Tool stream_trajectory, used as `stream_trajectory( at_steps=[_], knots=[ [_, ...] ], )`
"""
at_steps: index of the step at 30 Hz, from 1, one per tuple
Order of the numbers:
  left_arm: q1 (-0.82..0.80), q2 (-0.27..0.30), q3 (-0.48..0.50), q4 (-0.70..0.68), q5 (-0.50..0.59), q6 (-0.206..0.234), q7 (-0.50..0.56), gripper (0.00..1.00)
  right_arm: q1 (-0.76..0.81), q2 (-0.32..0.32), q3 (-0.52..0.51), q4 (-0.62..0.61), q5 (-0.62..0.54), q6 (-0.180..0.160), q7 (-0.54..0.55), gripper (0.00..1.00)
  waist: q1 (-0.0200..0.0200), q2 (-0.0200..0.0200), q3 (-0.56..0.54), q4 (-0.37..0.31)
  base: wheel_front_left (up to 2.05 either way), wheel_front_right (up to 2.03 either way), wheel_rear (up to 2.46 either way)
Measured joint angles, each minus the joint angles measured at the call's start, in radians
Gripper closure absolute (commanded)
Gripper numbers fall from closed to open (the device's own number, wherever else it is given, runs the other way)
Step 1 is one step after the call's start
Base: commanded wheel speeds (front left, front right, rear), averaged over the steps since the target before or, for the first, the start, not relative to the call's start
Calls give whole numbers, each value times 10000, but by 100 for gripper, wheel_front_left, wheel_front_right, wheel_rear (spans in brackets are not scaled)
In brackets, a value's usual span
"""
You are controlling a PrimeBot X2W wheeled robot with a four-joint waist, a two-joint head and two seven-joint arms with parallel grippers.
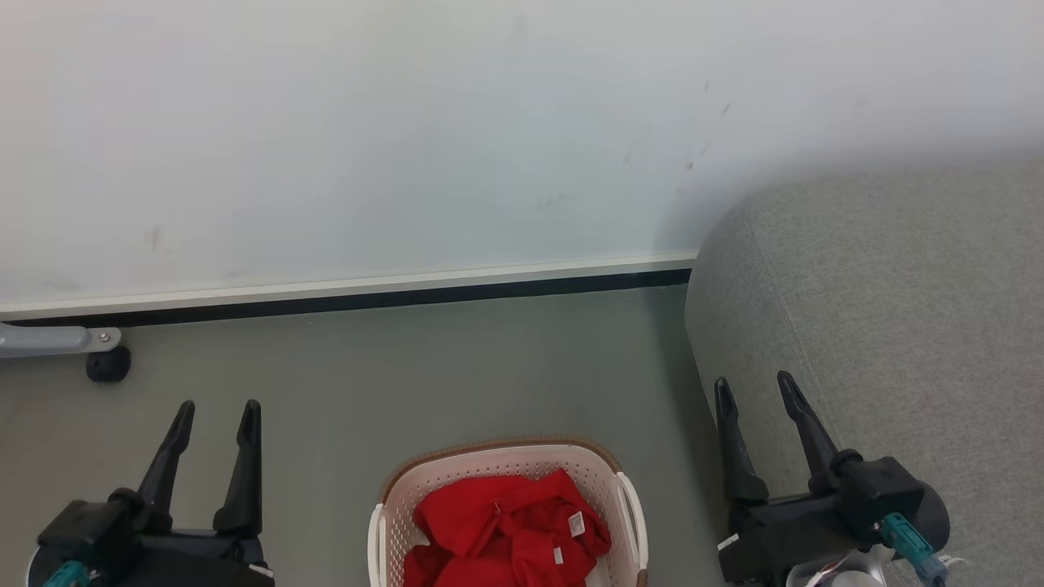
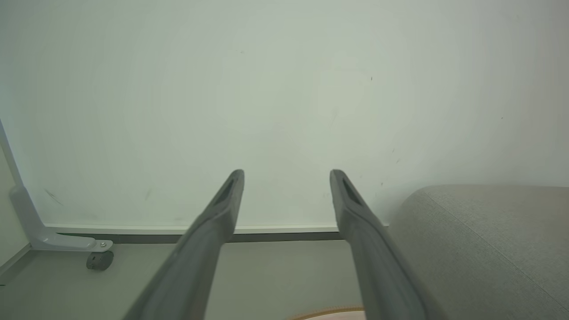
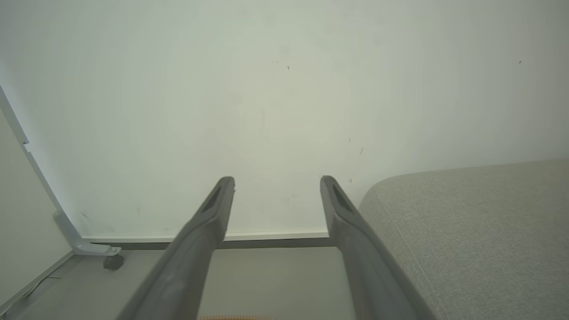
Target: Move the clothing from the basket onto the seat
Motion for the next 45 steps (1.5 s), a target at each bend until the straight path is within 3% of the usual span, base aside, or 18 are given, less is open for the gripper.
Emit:
stream_trajectory(
  at_steps=[12,30,36,45],
  knots=[
    [180,107,332,-384,-15,-92,0,0,51,84,115,-353,-217,-50,0,0,0,0,510,-296,0,0,0],
    [-255,1057,573,-901,-512,-337,0,0,137,337,-136,-926,-825,-81,-25,0,1,0,2620,-1027,0,0,0],
    [-672,1386,255,-963,-648,-341,0,0,147,366,-309,-970,-965,-81,-25,0,2,1,3439,-1293,0,0,0],
    [-1433,2006,-963,-959,-880,-355,155,0,-26,372,435,-1607,-401,-81,-25,0,1,0,4692,-1660,0,0,0]
  ],
)
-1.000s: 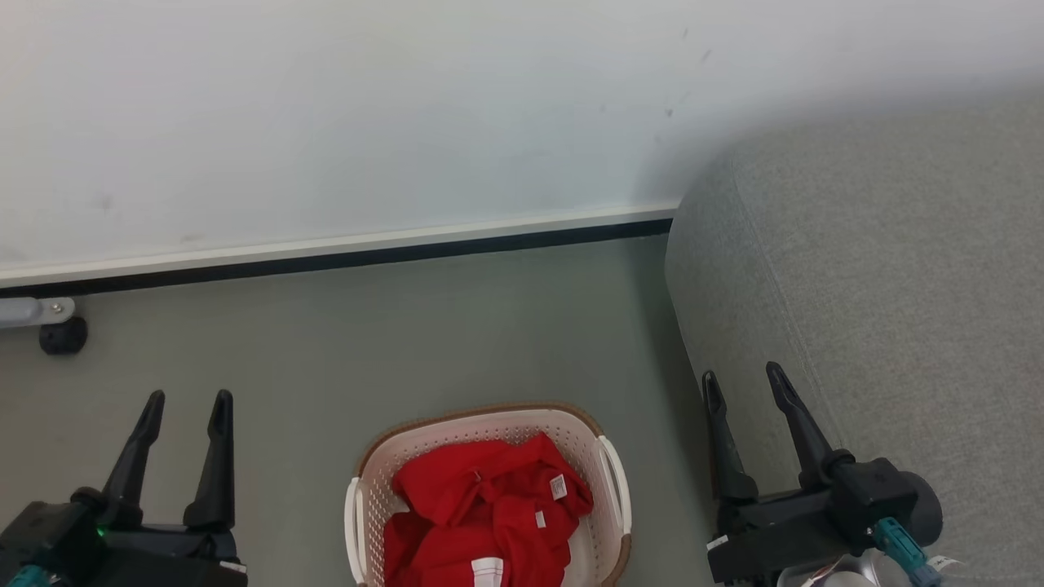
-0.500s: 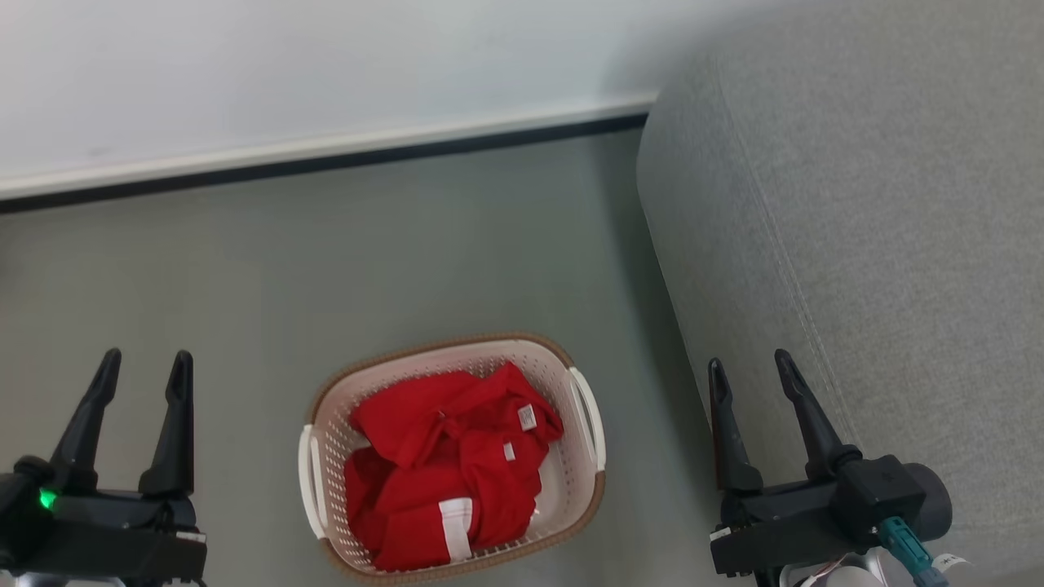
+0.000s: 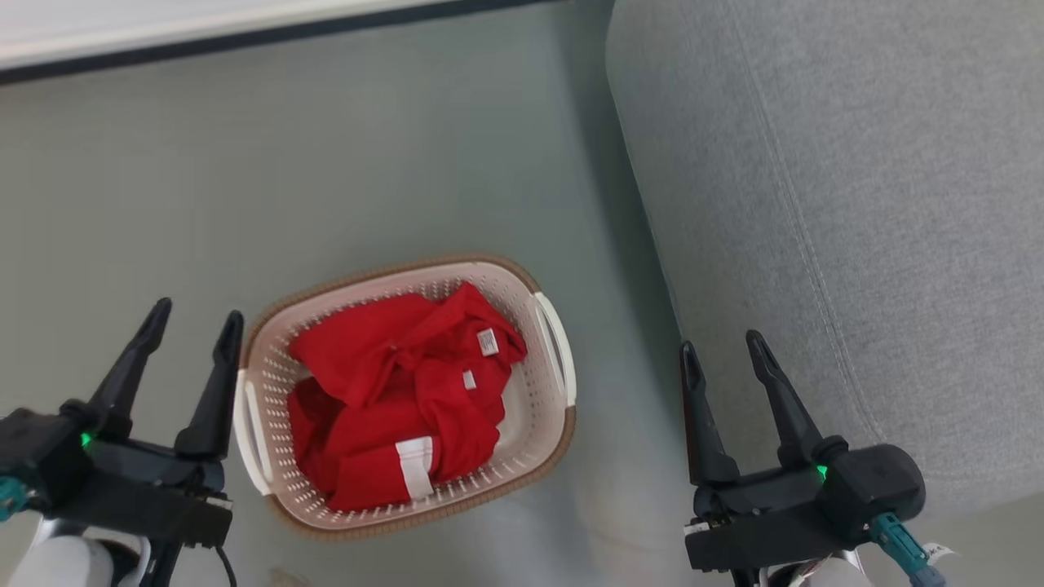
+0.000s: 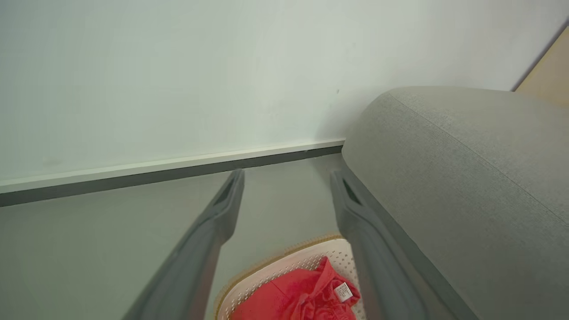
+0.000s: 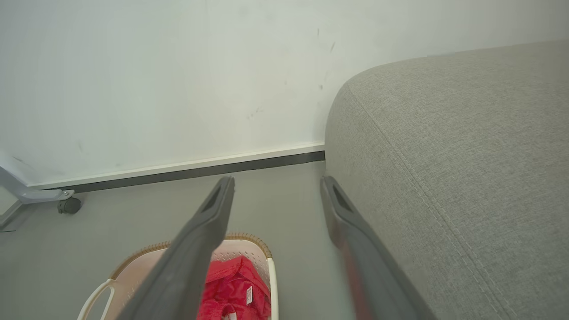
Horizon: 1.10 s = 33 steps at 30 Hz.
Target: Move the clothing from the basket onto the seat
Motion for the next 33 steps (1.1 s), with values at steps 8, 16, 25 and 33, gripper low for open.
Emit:
stream_trajectory(
  at_steps=[8,16,25,33],
  knots=[
    [-794,485,-606,416,-324,0,483,0,-236,-2,474,-596,472,0,-2,0,-1,0,1108,-415,0,0,0],
    [-1461,1114,-1089,826,-337,-2,1041,0,-234,2,1024,-1175,997,0,-2,0,0,1,2193,-956,0,0,0],
    [-2517,1685,-1753,1051,-196,-67,1981,0,-234,15,1593,-1837,1503,0,-2,0,0,1,3433,-1610,0,0,0],
    [-2963,1751,-2343,1662,213,-67,2587,0,-157,52,1808,-2073,1797,0,-2,0,0,1,4239,-2242,0,0,0]
  ],
)
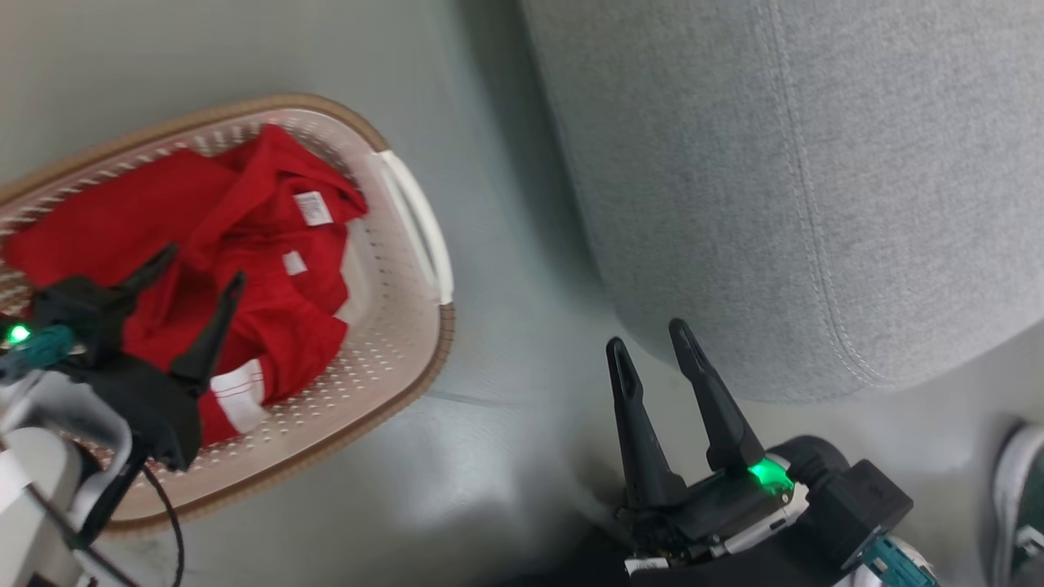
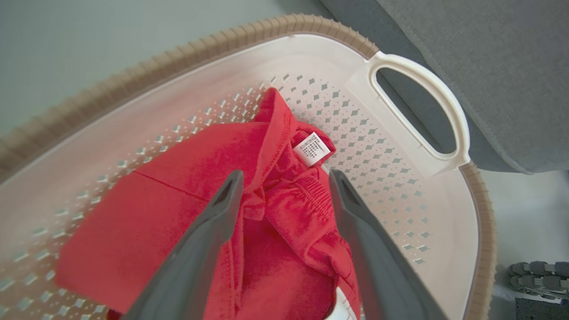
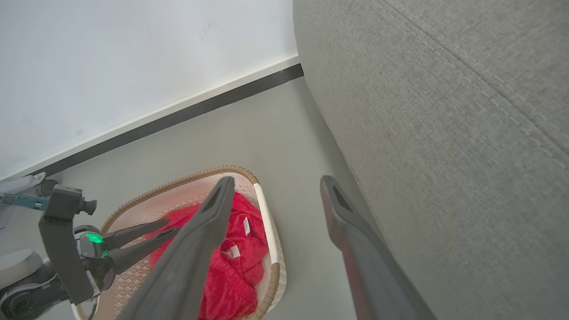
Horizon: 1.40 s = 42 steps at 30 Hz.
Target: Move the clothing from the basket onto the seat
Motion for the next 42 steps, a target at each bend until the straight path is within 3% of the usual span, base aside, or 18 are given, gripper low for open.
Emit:
stream_trajectory(
  at_steps=[6,13,17,25,26,27,28,42],
  knots=[
    [-447,-316,-372,748,376,15,466,0,462,21,12,-58,198,0,0,0,0,0,407,-473,0,0,0],
    [-1164,-527,-197,1496,899,861,564,0,791,56,71,-303,213,0,0,0,0,0,658,-712,0,0,0],
    [-1359,-391,-244,2194,1365,1244,980,0,898,61,79,-370,213,0,0,0,-2,-1,704,-728,0,0,0],
    [-1534,81,-819,3221,2196,1434,1708,1,912,65,130,-539,211,0,0,0,-2,-2,736,-734,0,0,0],
    [-1626,113,-907,3390,2366,1421,1847,63,910,65,184,-566,211,0,0,0,-1,-2,735,-729,0,0,0],
    [-1637,113,-907,3425,2357,1398,1845,63,905,65,201,-585,211,0,0,0,-1,-2,733,-724,0,0,0],
    [-1646,109,-917,3444,2357,1390,1799,100,902,67,213,-621,211,0,0,0,-2,-2,731,-719,0,0,0],
    [-1882,-169,-704,4046,1875,961,878,100,-200,69,407,-631,334,-2,0,0,-1,-2,436,-781,0,0,0]
  ],
)
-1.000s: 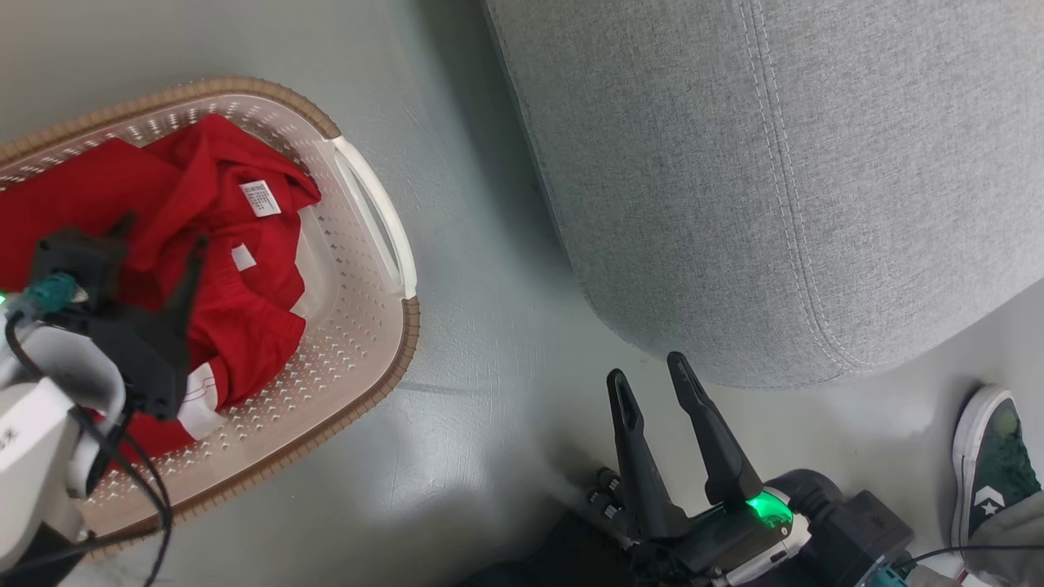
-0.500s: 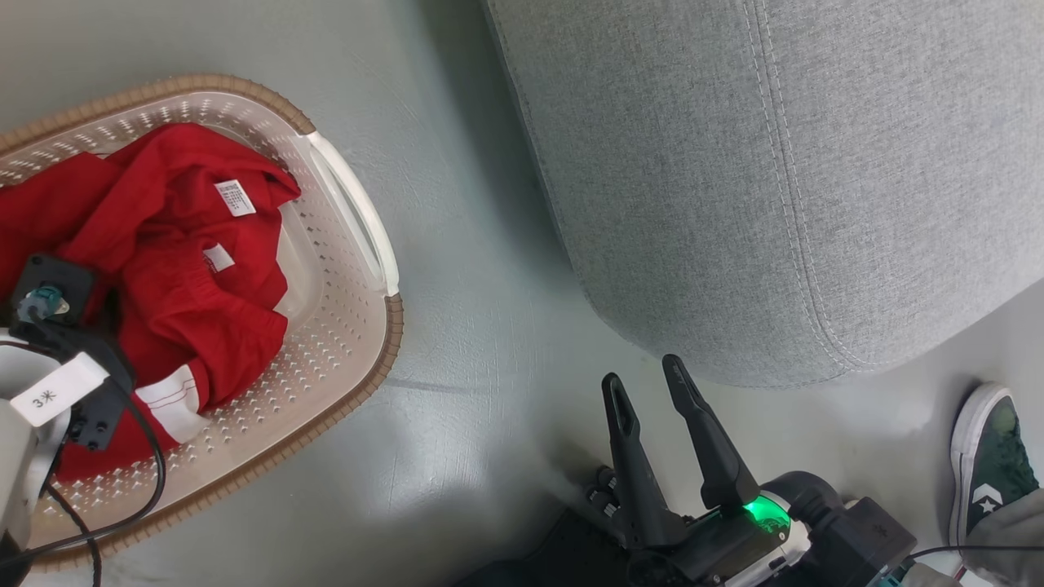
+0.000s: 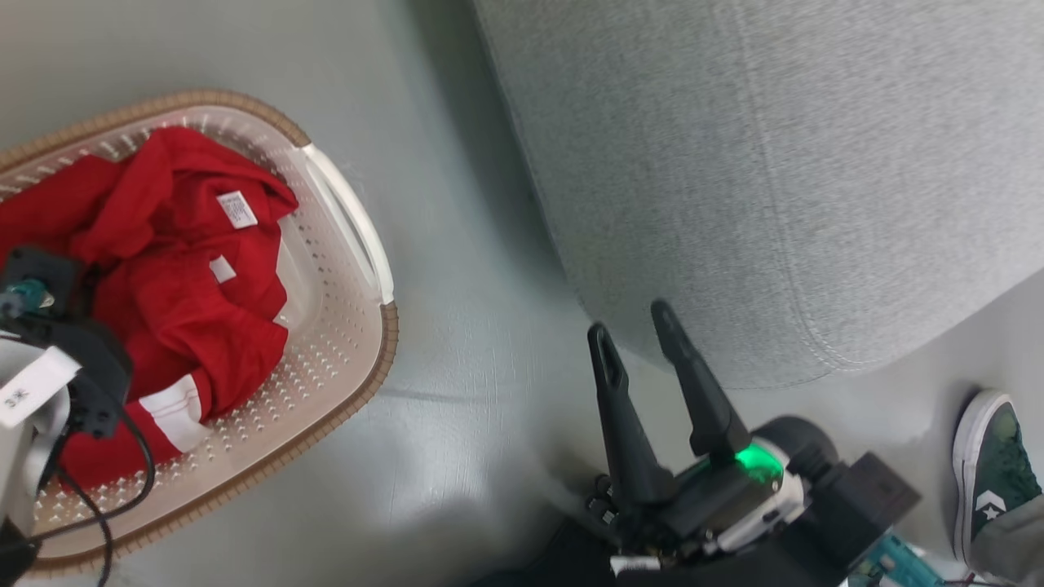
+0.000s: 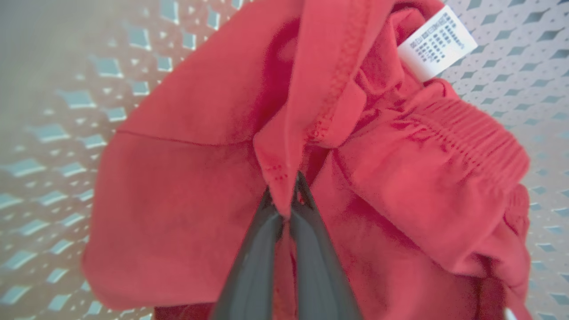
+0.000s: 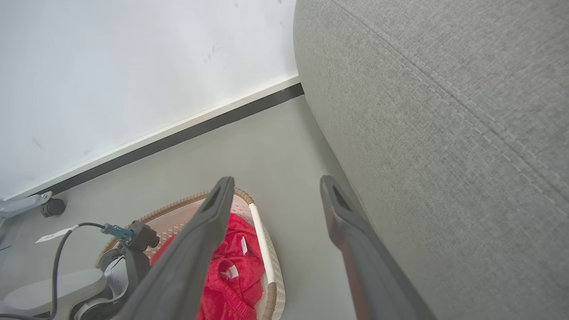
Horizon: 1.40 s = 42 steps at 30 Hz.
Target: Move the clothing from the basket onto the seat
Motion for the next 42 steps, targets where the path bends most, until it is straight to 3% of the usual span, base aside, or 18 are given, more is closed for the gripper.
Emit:
stream_trajectory(
  at_steps=[7,16,24,29,35,42],
  knots=[
    [109,-993,-196,151,-167,-293,-880,100,-516,-10,-798,476,27,0,0,0,0,-1,-645,-11,0,0,0],
    [294,-1787,-456,-313,-696,-719,-2094,100,-1112,-25,-1797,1375,-238,0,0,0,-1,0,-1675,539,0,0,0],
    [515,-1866,-654,-1049,-855,-878,-3235,100,-1744,-44,-2383,2299,-788,0,0,0,-1,0,-2588,1443,0,0,0],
    [522,-1987,-660,-1521,-1185,-878,-3413,100,-1800,-67,-2665,2882,-1154,0,0,0,-2,-1,-3225,2044,0,0,0],
    [500,-2428,-754,-2286,-1406,-890,-3490,100,-1841,-86,-2405,3524,-1365,0,0,0,-2,-1,-4006,2797,0,0,0],
    [377,-2564,-800,-3145,-1490,-890,-3534,100,-1848,-130,-2036,4159,-1361,0,0,0,-2,-1,-4881,3460,0,0,0]
  ],
)
